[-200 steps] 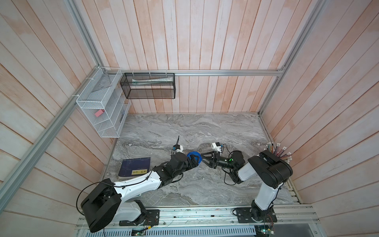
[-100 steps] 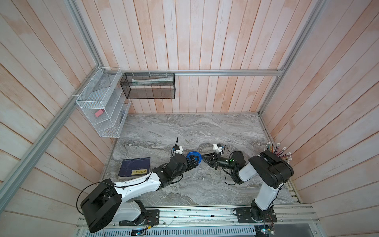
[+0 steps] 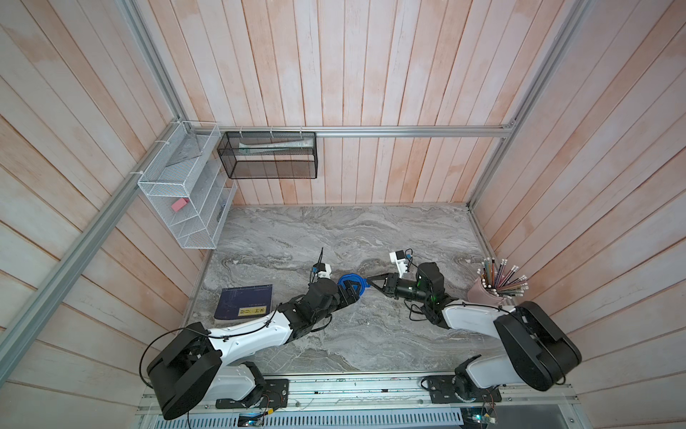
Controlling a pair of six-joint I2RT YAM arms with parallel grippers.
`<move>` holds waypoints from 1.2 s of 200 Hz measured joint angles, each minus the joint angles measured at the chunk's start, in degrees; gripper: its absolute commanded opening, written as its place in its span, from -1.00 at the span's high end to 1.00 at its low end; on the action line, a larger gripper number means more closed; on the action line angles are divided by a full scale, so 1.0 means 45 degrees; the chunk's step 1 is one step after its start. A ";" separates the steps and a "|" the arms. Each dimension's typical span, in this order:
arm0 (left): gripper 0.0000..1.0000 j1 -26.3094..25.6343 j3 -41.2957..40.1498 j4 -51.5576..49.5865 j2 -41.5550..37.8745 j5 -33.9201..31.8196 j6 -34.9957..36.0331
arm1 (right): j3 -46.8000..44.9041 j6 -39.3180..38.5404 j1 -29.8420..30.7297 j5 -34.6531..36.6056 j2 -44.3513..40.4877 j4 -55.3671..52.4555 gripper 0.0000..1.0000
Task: Take out toiletry kits
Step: Unfasten the latch on the container, then adjust the container at the center of the board.
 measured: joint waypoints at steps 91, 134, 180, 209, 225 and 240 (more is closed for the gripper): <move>-1.00 -0.0165 0.1141 -0.1724 0.0151 0.0083 0.0447 | 0.1292 -0.3915 0.1015 0.3011 -0.2565 -0.5430 0.17; -1.00 -0.0170 0.2472 -0.4512 -0.0034 -0.0685 0.1200 | 0.1292 -0.4483 0.1248 0.4075 -0.3400 -0.6708 0.21; -1.00 0.0243 0.3254 -0.6207 -0.0306 -0.1345 0.2137 | 0.1035 -0.4639 0.1797 0.4838 -0.3861 -0.7164 0.62; -1.00 0.0806 0.3361 -0.6596 -0.0821 -0.1598 0.2686 | 0.0612 -0.4605 0.2681 0.5280 -0.3730 -0.7242 0.79; -1.00 0.1107 0.3400 -0.6581 -0.1195 -0.1583 0.2948 | 0.0369 -0.4517 0.2958 0.5377 -0.3594 -0.7232 0.81; -1.00 0.1268 0.3541 -0.6581 -0.1438 -0.1583 0.3113 | 0.0262 -0.4493 0.3026 0.5469 -0.3478 -0.7271 0.82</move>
